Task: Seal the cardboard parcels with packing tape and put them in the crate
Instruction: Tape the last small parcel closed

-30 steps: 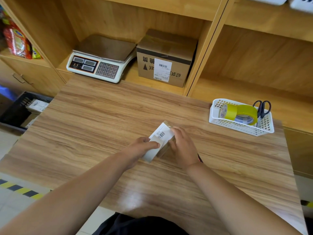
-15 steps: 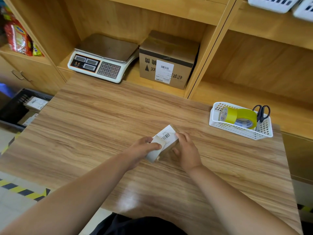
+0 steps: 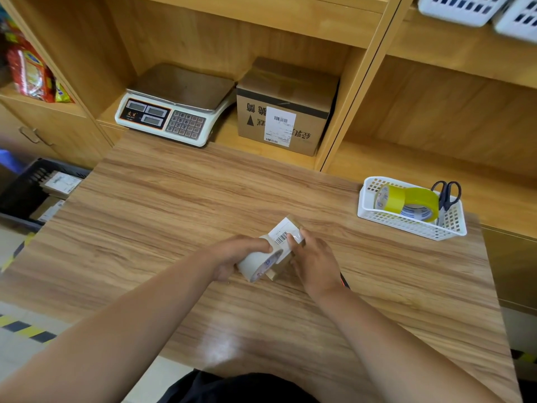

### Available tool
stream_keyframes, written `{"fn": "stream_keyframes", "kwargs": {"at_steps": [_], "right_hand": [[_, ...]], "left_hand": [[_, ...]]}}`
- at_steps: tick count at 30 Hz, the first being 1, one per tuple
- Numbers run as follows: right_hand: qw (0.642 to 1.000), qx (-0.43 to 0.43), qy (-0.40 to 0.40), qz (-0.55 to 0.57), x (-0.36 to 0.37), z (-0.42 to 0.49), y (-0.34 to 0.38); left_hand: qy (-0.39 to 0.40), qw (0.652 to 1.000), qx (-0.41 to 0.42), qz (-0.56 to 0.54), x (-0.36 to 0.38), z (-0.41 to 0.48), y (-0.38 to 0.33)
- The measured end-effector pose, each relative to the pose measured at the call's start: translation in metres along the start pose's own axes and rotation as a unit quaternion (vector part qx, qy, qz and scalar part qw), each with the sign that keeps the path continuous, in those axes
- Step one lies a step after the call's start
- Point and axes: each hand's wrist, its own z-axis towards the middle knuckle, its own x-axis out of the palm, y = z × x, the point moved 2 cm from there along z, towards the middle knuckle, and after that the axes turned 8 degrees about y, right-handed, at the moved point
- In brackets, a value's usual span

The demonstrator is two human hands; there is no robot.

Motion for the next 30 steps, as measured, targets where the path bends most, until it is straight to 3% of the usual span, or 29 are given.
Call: {"fn": "stream_keyframes", "kwargs": {"at_steps": [7,11,13,15,18,21,23,25,27,28,30], "right_hand": [[0.999,-0.015,-0.037,0.023,0.004,-0.003,0.001],[0.992,-0.001,-0.059,0.109,0.008,-0.004,0.0],[0.975,0.027,-0.076,0.206,-0.001,-0.002,0.005],[0.91,0.092,-0.07,0.397,-0.022,0.0,0.015],[0.723,0.18,-0.008,0.667,-0.048,0.008,0.031],[0.589,0.191,0.053,0.784,-0.06,0.017,0.034],[0.549,0.203,0.056,0.809,-0.067,0.023,0.026],[0.54,0.218,0.025,0.812,-0.074,0.031,0.01],[0.559,0.234,-0.03,0.795,-0.078,0.042,-0.013],[0.587,0.245,-0.052,0.77,-0.079,0.046,-0.025],[0.686,0.269,-0.069,0.672,-0.072,0.052,-0.05]], "left_hand": [[-0.02,0.996,0.01,-0.085,-0.022,-0.008,0.002],[0.0,0.992,0.052,-0.111,-0.025,-0.012,-0.005],[0.021,0.992,0.089,-0.085,-0.022,-0.011,-0.011],[0.02,0.991,0.121,-0.059,-0.017,-0.006,-0.016],[-0.013,0.986,0.167,0.0,-0.007,0.002,-0.023],[-0.058,0.976,0.199,0.071,-0.002,0.012,-0.032],[-0.058,0.972,0.207,0.1,-0.001,0.019,-0.04],[-0.055,0.968,0.203,0.138,0.002,0.027,-0.047],[-0.069,0.967,0.192,0.153,0.0,0.038,-0.049],[-0.078,0.968,0.179,0.158,-0.003,0.045,-0.049],[-0.104,0.965,0.137,0.2,-0.013,0.055,-0.043]]}}
